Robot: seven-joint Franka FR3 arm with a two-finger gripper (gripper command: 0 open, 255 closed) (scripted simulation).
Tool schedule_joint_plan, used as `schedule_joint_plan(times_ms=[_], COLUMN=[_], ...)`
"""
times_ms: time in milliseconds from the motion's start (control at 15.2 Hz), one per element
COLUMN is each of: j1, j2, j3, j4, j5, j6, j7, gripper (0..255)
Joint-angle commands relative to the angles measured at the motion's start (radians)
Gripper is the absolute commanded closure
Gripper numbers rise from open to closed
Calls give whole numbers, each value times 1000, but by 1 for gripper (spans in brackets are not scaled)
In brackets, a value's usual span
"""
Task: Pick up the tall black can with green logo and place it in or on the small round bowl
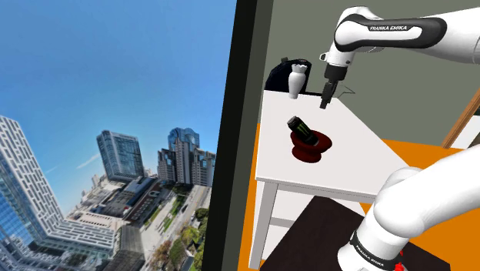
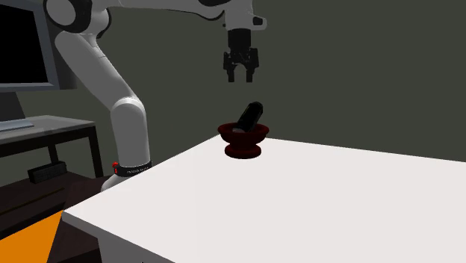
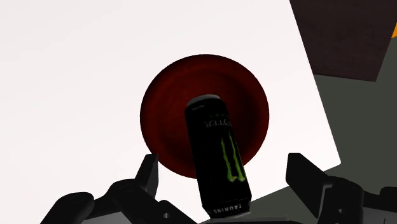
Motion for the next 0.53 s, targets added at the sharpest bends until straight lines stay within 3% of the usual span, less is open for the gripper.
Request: schedule_joint_plan(times_ms=[0, 462], j1=[3, 3], j2=[12, 12], j3=[3, 3], j4=[71, 71], j5=[6, 6], j6=[-60, -60], j7=[-7, -7], gripper=[0, 0])
